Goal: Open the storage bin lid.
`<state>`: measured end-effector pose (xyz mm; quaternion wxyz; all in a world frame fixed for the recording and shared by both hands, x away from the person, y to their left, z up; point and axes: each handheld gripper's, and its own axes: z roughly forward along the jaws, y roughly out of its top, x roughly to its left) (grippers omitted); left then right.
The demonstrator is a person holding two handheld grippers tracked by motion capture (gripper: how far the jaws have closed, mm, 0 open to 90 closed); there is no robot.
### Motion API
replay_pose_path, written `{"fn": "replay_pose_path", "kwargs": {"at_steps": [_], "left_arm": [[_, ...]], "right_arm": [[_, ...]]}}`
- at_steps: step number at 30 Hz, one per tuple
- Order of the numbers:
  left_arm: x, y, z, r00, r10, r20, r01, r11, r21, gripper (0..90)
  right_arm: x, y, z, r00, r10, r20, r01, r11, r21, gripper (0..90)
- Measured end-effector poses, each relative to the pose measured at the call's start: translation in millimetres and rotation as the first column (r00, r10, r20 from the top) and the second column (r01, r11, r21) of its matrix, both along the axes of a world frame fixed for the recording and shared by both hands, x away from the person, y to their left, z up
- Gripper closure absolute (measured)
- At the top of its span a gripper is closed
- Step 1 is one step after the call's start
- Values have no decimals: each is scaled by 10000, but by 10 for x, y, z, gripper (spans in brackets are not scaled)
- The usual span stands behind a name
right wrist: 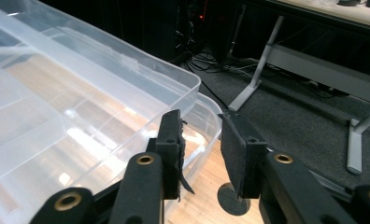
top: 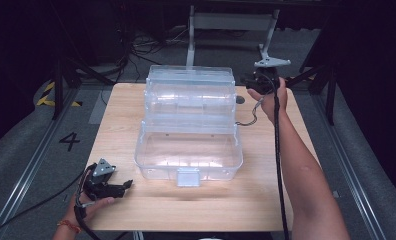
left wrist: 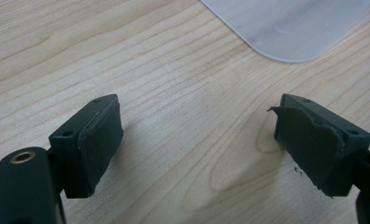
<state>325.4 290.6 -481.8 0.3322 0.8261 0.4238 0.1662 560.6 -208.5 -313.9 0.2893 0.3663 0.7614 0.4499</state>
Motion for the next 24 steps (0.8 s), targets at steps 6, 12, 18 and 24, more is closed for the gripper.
{"fn": "replay_pose_path", "kwargs": {"at_steps": [6,12,18,24], "left_arm": [[0,0,0,10000,-2,1,2,10000,2,158],[0,0,0,10000,1,0,-1,10000,-2,158],[0,0,0,10000,-4,-3,4,10000,-5,158],[0,1,0,10000,-7,-2,7,10000,-4,158]], "right_arm": [[-133,-12,46,9992,379,114,-375,9987,-336,643],[-233,-24,63,9985,552,52,-548,9967,-593,565],[-366,-60,54,9972,736,-147,-747,9928,-934,499],[-493,-138,50,9955,929,-162,-940,9909,-963,480]]}}
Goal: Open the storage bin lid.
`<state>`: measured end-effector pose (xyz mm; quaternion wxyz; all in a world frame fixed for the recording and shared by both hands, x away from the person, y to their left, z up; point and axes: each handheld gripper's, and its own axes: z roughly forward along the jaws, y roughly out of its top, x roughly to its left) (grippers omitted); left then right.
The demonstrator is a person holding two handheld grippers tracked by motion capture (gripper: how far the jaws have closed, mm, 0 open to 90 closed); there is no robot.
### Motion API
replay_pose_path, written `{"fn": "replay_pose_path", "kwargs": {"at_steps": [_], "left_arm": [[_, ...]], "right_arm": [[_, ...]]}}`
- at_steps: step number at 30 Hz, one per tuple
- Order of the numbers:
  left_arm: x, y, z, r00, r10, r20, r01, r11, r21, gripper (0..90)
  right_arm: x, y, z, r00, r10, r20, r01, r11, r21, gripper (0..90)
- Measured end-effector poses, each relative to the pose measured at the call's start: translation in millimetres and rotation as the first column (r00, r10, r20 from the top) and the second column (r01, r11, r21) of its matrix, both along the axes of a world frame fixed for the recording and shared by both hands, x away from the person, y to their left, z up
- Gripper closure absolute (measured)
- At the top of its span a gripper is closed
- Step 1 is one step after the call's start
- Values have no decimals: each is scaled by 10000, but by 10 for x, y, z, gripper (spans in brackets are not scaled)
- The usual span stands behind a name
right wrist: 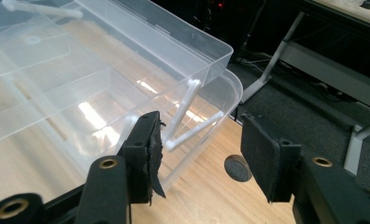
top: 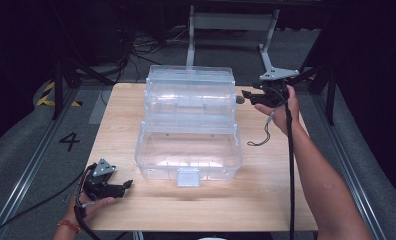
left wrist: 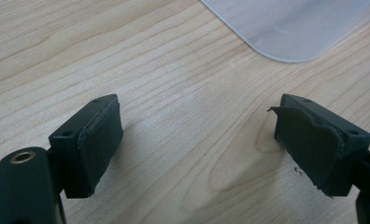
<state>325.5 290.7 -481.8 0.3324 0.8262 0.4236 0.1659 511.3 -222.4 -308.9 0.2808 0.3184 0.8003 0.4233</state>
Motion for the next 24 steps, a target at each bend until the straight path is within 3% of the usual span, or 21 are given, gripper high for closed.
{"fn": "replay_pose_path", "kwargs": {"at_steps": [9,24], "left_arm": [[1,1,0,10000,-6,-2,6,10000,5,158],[1,1,1,10000,-13,-15,13,10000,8,158]], "right_arm": [[-143,-94,-33,9999,138,-59,-139,9997,-222,459],[-367,-192,-218,9985,392,-382,-426,9946,-945,431]]}}
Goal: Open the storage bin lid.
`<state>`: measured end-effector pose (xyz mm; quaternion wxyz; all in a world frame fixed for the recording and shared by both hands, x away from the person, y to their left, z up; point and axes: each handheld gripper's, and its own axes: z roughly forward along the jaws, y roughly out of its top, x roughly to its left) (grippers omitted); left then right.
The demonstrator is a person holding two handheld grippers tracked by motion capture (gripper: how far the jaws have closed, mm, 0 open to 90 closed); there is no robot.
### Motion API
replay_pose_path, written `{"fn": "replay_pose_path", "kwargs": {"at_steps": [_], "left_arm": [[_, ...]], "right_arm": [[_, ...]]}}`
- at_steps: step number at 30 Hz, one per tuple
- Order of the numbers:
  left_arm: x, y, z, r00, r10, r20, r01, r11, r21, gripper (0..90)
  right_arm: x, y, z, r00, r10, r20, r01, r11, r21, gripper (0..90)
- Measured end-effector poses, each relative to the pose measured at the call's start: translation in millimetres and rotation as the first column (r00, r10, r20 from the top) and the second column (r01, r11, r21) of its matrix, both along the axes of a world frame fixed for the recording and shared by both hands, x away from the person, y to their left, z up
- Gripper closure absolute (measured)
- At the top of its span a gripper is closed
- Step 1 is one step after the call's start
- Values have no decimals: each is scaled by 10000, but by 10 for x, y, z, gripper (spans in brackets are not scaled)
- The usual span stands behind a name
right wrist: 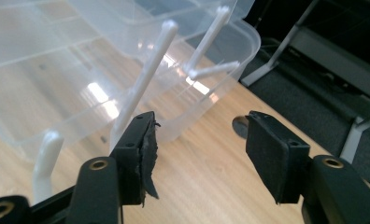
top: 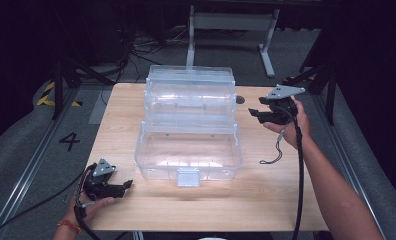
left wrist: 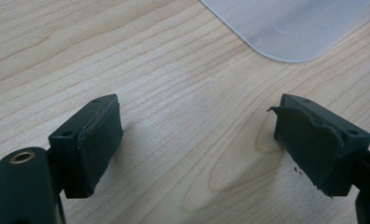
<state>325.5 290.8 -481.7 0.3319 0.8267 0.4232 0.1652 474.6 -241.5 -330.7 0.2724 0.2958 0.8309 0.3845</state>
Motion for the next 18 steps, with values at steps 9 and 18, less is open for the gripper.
{"fn": "replay_pose_path", "kwargs": {"at_steps": [9,18], "left_arm": [[0,0,-1,10000,1,5,-1,10000,-1,158],[0,-1,0,10000,12,0,-12,10000,-7,158]], "right_arm": [[-160,-106,-167,10000,48,-30,-49,9988,-495,423],[-277,-247,-277,9993,73,-366,-81,9997,-237,416]]}}
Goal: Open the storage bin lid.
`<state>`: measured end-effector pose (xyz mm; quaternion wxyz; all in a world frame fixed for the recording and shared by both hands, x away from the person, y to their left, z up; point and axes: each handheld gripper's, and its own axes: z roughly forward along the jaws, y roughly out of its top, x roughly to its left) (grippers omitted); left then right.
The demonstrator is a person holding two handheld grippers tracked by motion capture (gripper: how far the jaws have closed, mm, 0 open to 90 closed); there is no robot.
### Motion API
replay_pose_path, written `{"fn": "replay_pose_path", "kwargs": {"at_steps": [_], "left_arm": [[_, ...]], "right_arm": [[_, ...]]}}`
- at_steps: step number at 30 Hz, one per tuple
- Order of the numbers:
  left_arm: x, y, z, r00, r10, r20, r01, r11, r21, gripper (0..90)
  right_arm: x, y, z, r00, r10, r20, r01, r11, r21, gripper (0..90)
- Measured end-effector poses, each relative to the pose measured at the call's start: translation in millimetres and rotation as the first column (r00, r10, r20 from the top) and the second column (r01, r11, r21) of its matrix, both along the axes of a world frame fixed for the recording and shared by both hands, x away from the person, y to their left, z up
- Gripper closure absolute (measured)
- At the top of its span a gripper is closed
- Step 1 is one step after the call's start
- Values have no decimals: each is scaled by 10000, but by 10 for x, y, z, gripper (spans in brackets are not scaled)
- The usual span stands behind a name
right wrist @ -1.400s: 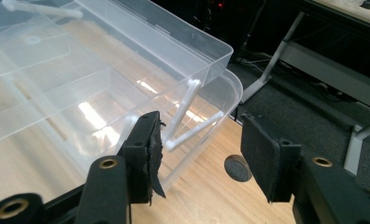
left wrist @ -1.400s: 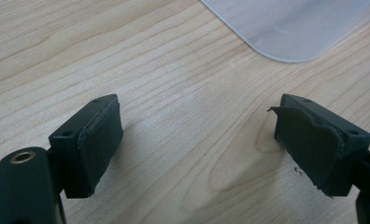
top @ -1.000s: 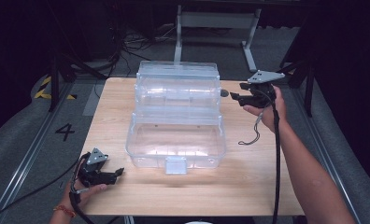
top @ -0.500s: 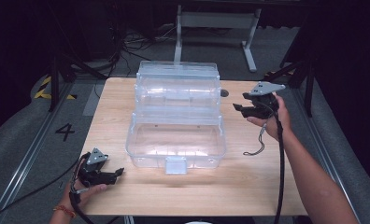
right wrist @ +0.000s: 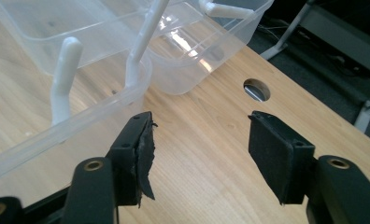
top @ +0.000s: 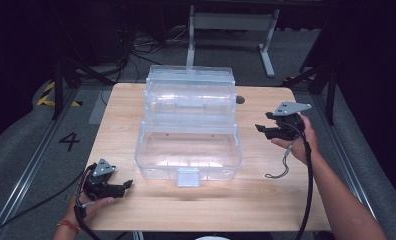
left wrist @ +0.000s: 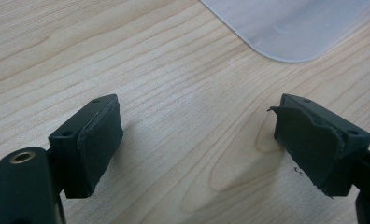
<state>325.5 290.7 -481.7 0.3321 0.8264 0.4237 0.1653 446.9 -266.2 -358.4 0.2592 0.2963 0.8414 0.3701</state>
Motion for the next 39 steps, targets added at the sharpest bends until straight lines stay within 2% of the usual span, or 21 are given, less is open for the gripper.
{"fn": "replay_pose_path", "kwargs": {"at_steps": [2,5,13,22,28,39], "left_arm": [[-1,-2,0,10000,22,3,-22,10000,6,158],[-2,-3,0,10000,31,2,-31,10000,5,157],[-2,-3,0,10000,36,5,-36,10000,5,158],[-2,-4,0,10000,41,5,-41,10000,9,157],[-3,-4,-1,10000,47,12,-47,10000,1,157],[-3,-4,0,10000,44,4,-44,10000,8,157]], "right_arm": [[-42,-26,-12,9997,-24,235,23,10000,13,426],[-77,-60,-66,10000,-32,73,32,10000,-27,422],[-199,-111,-231,10000,-24,44,26,9995,-324,416],[-373,-166,-374,9996,-42,262,63,9970,-776,409],[-453,-243,-475,9998,-112,177,126,9967,-803,404],[-615,-452,-638,9994,-336,-62,333,9987,-394,390]]}}
